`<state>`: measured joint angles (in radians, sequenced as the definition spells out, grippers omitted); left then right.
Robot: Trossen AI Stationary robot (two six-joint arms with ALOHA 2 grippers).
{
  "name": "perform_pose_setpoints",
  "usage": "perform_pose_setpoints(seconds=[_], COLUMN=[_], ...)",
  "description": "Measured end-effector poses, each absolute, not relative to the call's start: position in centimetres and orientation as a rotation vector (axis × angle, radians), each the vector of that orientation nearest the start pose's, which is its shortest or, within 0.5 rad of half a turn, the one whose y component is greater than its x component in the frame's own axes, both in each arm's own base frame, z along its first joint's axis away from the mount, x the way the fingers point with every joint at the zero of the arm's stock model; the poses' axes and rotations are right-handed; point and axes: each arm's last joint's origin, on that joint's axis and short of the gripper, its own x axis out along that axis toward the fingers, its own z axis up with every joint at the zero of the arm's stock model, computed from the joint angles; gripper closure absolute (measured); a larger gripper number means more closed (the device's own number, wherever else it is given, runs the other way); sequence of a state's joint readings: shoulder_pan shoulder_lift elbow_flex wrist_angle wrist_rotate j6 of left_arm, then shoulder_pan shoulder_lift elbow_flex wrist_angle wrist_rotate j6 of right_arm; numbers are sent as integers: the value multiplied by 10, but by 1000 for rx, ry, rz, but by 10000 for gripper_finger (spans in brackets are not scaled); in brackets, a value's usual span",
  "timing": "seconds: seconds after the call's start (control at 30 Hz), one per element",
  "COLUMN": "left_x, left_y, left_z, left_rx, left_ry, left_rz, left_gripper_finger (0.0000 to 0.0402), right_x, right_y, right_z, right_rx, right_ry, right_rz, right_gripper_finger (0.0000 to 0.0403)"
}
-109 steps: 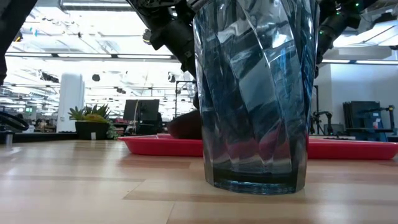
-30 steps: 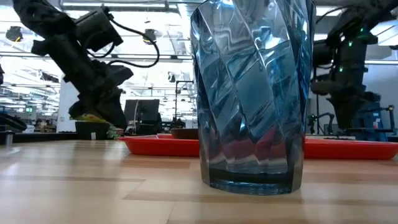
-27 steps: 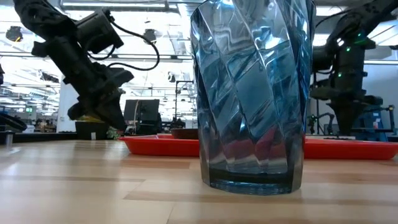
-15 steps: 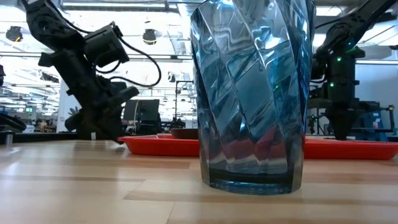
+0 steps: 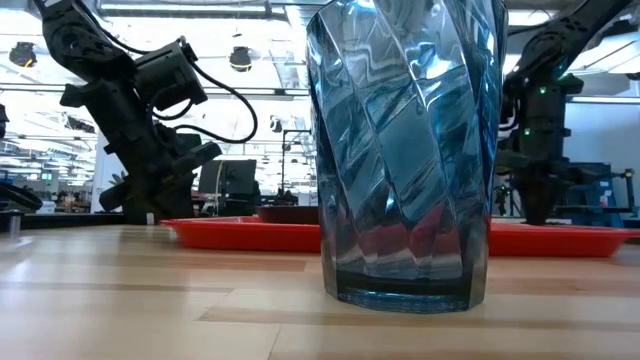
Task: Pick and place plate/cup/fork/spoon on tray
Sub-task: Adjust the red serving tray on the table
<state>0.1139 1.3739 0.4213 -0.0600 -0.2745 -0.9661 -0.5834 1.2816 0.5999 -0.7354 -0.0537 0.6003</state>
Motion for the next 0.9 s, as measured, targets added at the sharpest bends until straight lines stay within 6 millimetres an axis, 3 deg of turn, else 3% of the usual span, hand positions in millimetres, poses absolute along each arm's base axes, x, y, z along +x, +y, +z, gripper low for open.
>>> perform_pose_setpoints(seconds=[0.47, 0.9], left_x=[203, 196], left_y=[30, 24], left_z=[118, 128], left_rx=[-796, -811], left_ry=[805, 779], left_rz=[792, 811], left_gripper_finger=[401, 401], right_x=[170, 173], right_y=[-85, -86], right_z=[154, 155], right_rx=[930, 920], right_ry=[1211, 1181], right_rz=[-775, -748], right_gripper_finger=[396, 395])
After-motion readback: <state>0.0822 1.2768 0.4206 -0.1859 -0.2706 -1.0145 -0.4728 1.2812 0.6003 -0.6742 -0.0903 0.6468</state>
